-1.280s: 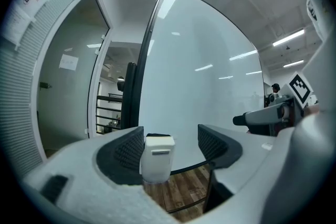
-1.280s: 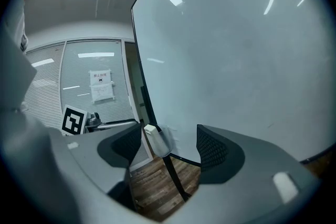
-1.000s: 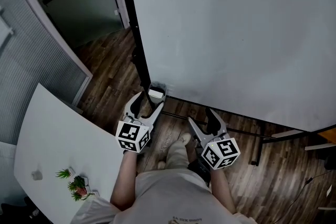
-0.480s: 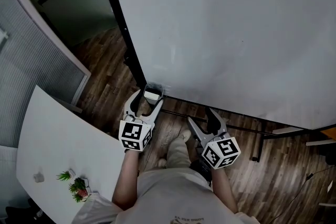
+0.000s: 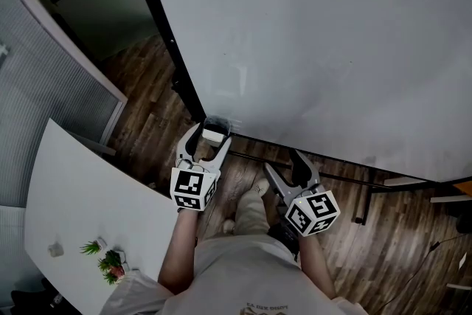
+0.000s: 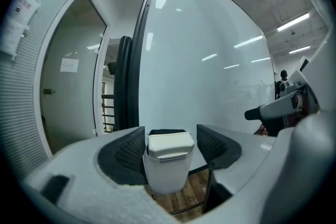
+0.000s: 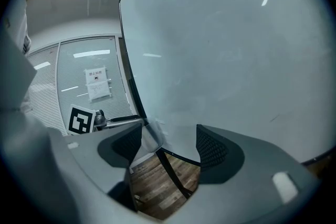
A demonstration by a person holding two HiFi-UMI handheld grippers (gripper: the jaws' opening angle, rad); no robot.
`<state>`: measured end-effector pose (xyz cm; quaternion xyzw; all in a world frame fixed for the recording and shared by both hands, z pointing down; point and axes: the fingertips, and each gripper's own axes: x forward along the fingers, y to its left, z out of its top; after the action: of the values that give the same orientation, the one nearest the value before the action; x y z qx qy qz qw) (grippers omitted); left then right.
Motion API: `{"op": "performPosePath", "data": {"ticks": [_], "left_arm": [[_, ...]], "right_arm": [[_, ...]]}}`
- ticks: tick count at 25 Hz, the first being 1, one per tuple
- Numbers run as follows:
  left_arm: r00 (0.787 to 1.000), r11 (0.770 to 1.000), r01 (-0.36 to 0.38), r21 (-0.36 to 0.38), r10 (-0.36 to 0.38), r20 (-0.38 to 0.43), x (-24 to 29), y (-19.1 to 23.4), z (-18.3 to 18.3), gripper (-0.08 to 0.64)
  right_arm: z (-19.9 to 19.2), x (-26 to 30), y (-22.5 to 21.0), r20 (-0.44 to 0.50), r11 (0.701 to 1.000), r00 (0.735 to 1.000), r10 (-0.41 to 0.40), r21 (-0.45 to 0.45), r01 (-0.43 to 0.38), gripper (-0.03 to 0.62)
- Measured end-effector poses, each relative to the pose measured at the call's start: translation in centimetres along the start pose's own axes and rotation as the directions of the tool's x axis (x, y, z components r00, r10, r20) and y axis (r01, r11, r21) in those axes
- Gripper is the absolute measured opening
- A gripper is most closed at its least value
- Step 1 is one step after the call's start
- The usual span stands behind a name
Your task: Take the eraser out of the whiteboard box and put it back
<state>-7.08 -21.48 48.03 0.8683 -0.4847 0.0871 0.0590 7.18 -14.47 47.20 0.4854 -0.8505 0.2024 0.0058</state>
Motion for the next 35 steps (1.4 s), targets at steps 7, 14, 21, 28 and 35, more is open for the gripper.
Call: {"op": "performPosePath", "data": {"ticks": [7, 14, 21, 28, 35], "left_arm": [[1.000, 1.000, -0.014, 0.016, 0.014, 0.006, 0.9, 0.2, -0.1, 0.281], [0.999, 0.998, -0.043, 0.052, 0.041, 0.030, 1.0, 0.1, 0.4, 0.267], [0.997, 0.997, -0.062, 0.047, 0.059, 0.051, 0.9, 0.2, 0.2, 0.264], [0.996, 0.997, -0.064, 0.039, 0.061, 0.062, 1.0, 0.3, 0.4, 0.265], [0.996, 0.996, -0.075, 0.040, 0.073, 0.058, 0.9, 0.4, 0.4, 0.270]], "right_arm": [[0.2, 0.2, -1.2, -0.003, 1.000, 1.000, -0.018, 0.006, 0.018, 0.324], [0.5, 0.4, -1.8, -0.007, 1.000, 1.000, -0.031, 0.003, 0.031, 0.324], [0.2, 0.6, -1.8, -0.012, 1.000, 0.999, -0.030, 0.004, 0.030, 0.322], [0.1, 0.1, -1.8, -0.013, 0.999, 0.999, -0.033, 0.003, 0.033, 0.319], [0.5, -0.3, -2.2, 0.002, 0.999, 0.999, -0.045, -0.003, 0.045, 0.311]]}}
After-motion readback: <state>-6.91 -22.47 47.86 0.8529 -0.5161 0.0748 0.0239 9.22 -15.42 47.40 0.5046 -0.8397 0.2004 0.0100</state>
